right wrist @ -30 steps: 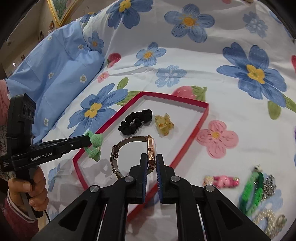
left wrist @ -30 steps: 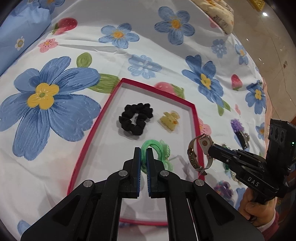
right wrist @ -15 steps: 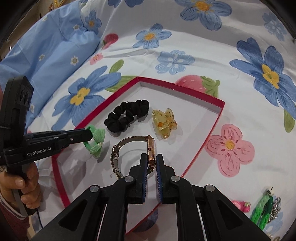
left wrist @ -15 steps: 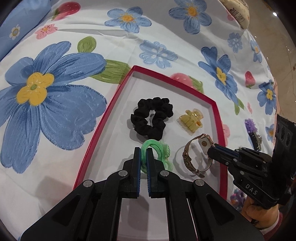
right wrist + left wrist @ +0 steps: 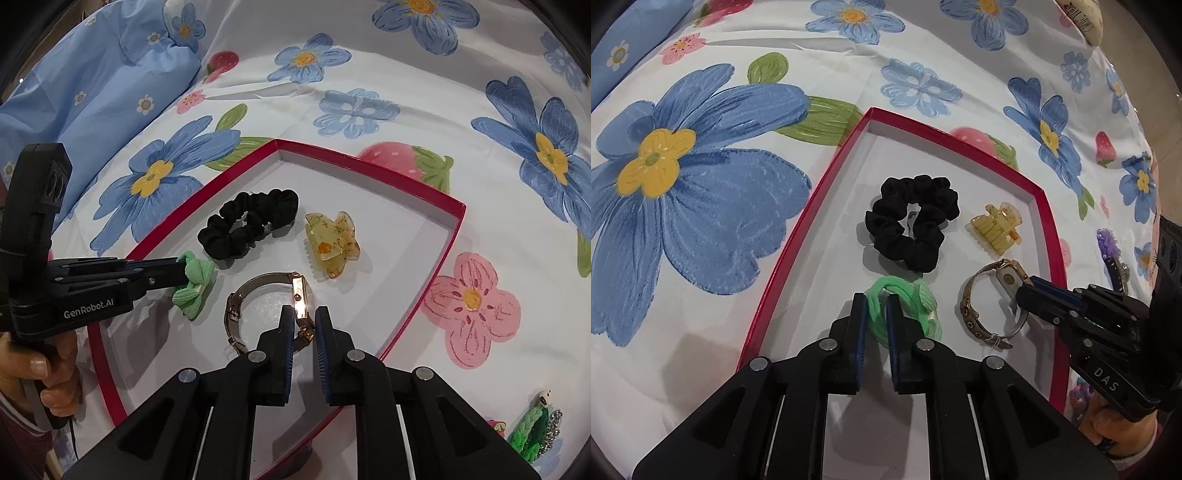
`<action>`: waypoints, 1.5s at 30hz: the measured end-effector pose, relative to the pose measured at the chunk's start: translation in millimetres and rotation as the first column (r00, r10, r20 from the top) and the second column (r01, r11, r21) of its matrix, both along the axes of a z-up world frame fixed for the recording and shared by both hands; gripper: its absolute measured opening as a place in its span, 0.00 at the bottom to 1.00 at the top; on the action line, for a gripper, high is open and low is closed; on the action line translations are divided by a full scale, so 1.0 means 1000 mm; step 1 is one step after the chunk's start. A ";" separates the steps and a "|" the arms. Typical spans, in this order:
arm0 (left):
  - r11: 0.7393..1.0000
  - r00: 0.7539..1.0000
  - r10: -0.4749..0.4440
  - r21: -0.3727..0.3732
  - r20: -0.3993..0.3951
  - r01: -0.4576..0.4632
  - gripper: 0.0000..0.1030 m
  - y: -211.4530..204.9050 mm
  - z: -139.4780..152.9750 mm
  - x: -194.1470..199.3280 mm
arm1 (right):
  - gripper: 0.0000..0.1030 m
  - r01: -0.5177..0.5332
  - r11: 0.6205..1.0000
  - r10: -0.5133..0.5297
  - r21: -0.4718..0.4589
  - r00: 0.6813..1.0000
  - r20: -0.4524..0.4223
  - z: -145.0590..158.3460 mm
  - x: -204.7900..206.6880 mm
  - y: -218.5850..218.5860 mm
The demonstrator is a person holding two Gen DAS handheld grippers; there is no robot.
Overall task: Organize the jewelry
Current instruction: 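Carry the hair tie and watch into the red box and release both, then move both open tools back toward the remaining jewelry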
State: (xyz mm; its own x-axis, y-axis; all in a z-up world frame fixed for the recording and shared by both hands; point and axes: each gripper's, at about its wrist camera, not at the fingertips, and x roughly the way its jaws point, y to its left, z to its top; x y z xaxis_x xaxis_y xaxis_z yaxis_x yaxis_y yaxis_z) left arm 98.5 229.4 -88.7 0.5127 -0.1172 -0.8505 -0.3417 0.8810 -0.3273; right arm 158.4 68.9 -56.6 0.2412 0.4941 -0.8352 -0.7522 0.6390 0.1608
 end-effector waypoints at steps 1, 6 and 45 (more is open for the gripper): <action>1.000 1.000 0.003 0.002 -0.001 -0.003 0.10 0.000 0.000 0.000 | 0.14 0.003 1.000 -0.003 0.004 1.000 -0.003 0.000 0.000 0.000; 1.000 1.000 0.015 0.018 0.009 -0.015 0.28 0.000 0.006 -0.004 | 0.20 0.012 0.999 -0.011 0.032 1.000 -0.012 0.004 0.001 -0.005; 0.968 0.962 -0.250 0.034 0.110 0.248 0.47 -0.161 0.073 -0.032 | 0.35 0.454 0.865 -0.454 0.213 0.889 -0.052 0.041 -0.047 -0.273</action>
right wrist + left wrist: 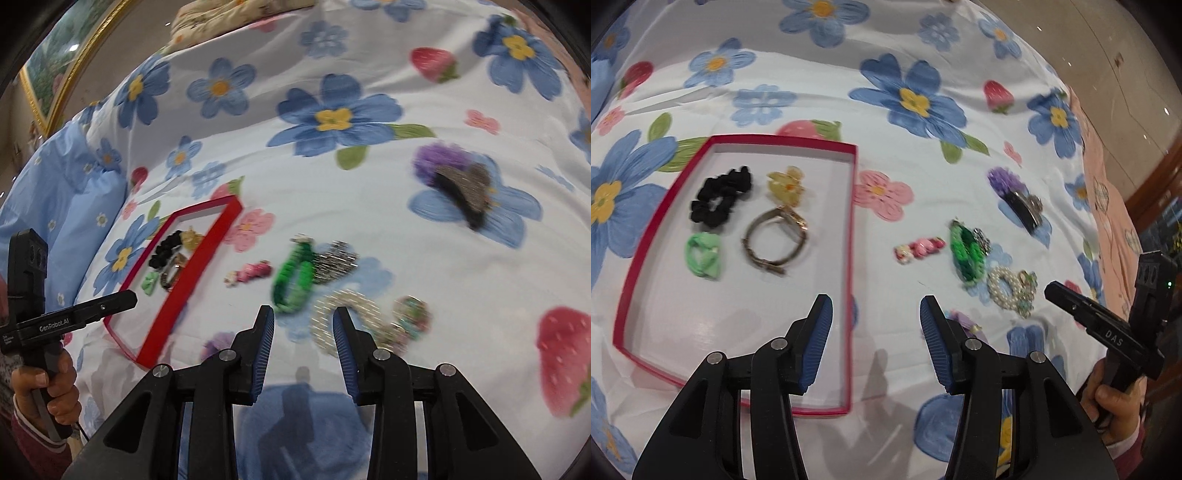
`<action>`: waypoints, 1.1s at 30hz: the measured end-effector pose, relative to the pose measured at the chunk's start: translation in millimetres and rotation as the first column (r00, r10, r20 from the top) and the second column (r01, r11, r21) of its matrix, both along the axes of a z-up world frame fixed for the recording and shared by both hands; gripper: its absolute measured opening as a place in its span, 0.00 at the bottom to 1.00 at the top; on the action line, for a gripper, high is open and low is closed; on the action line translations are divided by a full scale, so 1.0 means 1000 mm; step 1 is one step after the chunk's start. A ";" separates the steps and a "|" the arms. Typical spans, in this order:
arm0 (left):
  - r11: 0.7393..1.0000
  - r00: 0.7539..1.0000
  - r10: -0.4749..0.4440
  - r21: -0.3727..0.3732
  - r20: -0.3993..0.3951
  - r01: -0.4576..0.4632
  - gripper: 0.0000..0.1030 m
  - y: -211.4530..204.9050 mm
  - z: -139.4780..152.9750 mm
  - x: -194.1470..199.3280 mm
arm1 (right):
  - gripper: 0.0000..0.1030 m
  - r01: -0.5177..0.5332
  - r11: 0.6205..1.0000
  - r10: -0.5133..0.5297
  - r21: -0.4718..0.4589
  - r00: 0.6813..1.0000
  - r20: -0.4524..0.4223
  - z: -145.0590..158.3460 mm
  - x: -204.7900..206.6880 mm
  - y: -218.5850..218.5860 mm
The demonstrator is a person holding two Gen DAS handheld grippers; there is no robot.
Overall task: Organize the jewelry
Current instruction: 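Move both open tools back toward the remaining jewelry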
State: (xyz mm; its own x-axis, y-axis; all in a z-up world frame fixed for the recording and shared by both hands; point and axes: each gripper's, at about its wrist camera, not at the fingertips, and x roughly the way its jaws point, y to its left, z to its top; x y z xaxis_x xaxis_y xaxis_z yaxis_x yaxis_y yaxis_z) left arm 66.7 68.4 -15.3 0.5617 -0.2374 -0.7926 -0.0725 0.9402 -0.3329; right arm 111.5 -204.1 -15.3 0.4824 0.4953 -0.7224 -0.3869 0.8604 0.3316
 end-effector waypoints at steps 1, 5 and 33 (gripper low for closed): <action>1.000 1.000 -0.009 0.005 -0.004 0.009 0.47 -0.004 -0.001 0.001 | 0.35 0.007 1.000 -0.007 -0.003 1.000 -0.002 -0.001 -0.002 -0.006; 0.998 0.999 -0.049 0.033 -0.024 0.050 0.48 -0.020 -0.007 0.007 | 0.35 0.035 0.999 -0.035 -0.020 0.999 -0.008 -0.007 -0.005 -0.022; 0.965 0.978 -0.186 0.170 -0.091 0.199 0.52 -0.063 -0.032 0.068 | 0.35 0.100 0.994 -0.101 -0.034 0.994 -0.039 -0.030 0.015 -0.048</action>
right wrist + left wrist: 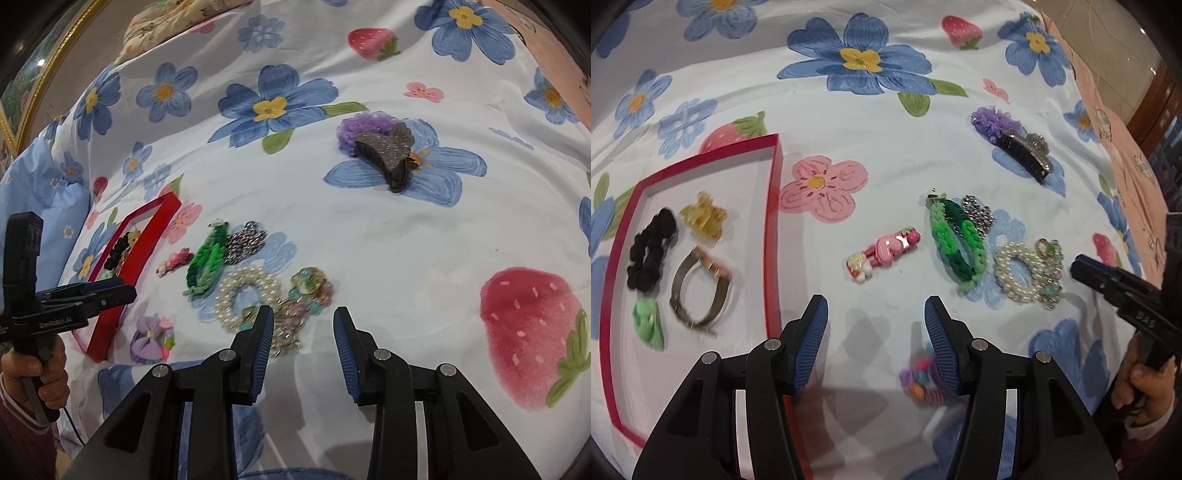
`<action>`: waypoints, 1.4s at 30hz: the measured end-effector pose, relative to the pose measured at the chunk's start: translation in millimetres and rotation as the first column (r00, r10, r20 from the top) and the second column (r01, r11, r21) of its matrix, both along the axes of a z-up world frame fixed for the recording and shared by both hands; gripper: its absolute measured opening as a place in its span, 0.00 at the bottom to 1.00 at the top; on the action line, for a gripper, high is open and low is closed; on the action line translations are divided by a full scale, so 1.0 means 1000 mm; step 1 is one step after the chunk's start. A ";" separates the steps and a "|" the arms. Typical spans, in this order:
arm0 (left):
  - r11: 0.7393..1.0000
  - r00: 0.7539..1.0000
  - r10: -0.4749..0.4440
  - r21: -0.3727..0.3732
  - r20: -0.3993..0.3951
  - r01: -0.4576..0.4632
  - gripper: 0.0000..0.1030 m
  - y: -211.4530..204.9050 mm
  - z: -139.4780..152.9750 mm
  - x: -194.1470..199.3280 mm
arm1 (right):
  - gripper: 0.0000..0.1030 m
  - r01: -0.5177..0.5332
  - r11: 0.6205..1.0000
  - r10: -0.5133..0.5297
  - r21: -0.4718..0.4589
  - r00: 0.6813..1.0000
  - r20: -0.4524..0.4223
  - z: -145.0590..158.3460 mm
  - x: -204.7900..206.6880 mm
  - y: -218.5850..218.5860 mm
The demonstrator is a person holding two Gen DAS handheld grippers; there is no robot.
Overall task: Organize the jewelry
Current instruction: 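Move both open tools back toward the remaining jewelry, then grasp the pink hair clip with the left tool while the right tool grasps a beaded bracelet, carry toward box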
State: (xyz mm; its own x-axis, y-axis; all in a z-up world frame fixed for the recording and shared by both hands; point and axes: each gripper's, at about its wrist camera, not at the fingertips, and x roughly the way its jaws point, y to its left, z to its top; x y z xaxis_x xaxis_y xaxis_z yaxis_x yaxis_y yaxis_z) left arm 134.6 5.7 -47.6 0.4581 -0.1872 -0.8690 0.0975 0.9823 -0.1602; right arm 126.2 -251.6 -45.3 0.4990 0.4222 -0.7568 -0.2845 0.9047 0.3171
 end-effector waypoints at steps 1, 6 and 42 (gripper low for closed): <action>1.000 1.000 -0.005 0.009 -0.003 0.005 0.52 -0.001 -0.002 0.006 | 0.35 -0.001 1.000 0.001 0.001 1.000 0.002 0.001 0.002 0.001; 0.999 0.999 -0.041 0.027 -0.021 0.041 0.52 -0.007 -0.012 0.026 | 0.35 -0.023 1.000 0.023 -0.018 1.000 -0.002 -0.004 0.013 0.013; 0.995 0.995 -0.017 -0.096 0.098 0.026 0.08 0.011 0.026 -0.018 | 0.07 -0.068 0.995 0.059 0.078 0.991 0.116 0.053 -0.007 0.019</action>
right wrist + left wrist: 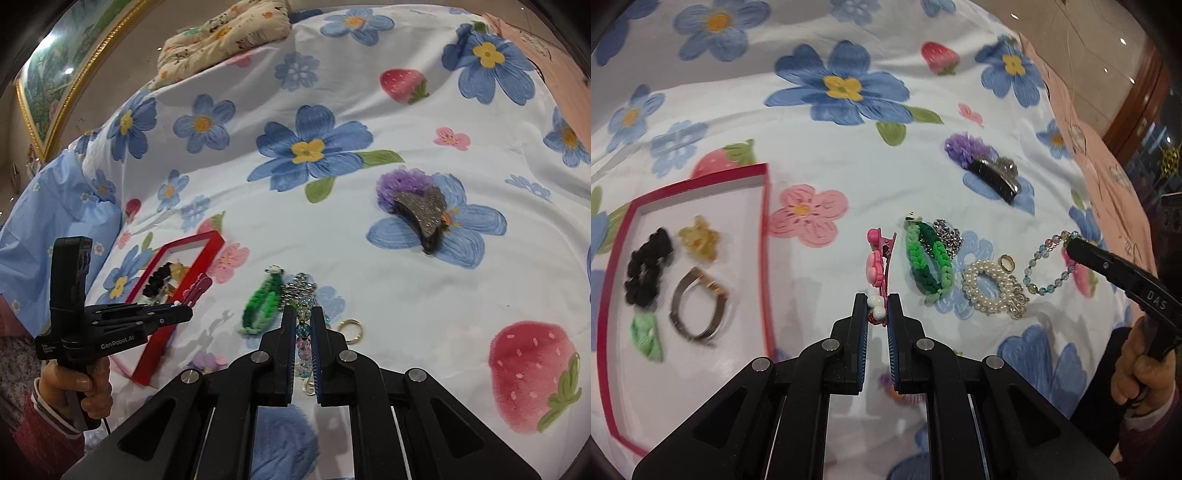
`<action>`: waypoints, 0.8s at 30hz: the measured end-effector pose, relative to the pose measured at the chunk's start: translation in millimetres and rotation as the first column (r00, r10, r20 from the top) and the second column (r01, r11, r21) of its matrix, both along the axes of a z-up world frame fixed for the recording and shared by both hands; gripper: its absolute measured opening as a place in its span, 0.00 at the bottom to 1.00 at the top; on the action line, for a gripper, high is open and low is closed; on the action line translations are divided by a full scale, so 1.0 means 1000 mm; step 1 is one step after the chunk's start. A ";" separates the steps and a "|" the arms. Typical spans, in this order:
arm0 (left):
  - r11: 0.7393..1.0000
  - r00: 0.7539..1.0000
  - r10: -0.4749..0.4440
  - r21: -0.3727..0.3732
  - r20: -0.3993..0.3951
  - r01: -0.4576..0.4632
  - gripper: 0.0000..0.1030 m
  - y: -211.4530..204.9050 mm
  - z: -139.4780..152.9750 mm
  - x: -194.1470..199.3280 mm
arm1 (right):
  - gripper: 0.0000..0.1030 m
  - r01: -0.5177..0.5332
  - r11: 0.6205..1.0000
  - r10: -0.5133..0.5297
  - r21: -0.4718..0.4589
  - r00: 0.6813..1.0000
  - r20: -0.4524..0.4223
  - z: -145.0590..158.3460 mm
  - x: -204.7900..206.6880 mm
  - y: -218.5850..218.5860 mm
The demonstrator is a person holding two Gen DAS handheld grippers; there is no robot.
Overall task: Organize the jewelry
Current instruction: 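Grasp the pink hair clip with the left tool while the right tool grasps a beaded bracelet, carry toward box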
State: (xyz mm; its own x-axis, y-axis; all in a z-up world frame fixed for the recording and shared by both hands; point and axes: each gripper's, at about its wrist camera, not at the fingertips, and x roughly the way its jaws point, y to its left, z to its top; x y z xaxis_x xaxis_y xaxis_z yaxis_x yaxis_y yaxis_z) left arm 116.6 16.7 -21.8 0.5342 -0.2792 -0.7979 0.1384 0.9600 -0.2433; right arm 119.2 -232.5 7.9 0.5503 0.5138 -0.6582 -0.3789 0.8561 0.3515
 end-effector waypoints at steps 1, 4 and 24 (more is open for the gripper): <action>1.000 1.000 0.010 -0.005 0.005 -0.010 0.08 0.004 0.002 -0.004 | 0.07 -0.005 1.000 0.005 0.002 1.000 0.002 0.002 -0.001 0.002; 0.999 0.999 0.039 -0.023 0.015 -0.039 0.08 0.016 0.007 -0.015 | 0.07 -0.020 1.000 0.020 0.004 1.000 0.014 0.007 -0.005 0.010; 0.969 0.970 0.237 -0.086 0.046 -0.233 0.08 0.098 0.019 -0.078 | 0.07 -0.234 0.972 0.233 0.017 0.972 0.032 0.022 -0.026 0.107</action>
State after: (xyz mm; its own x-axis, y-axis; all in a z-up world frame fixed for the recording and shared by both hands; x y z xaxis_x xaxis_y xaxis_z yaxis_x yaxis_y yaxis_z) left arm 38.2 114.8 -3.1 0.6349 -0.2015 -0.7459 -0.0737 0.9452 -0.3181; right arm 93.0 -125.3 29.5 0.4322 0.6439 -0.6313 -0.5780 0.7352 0.3541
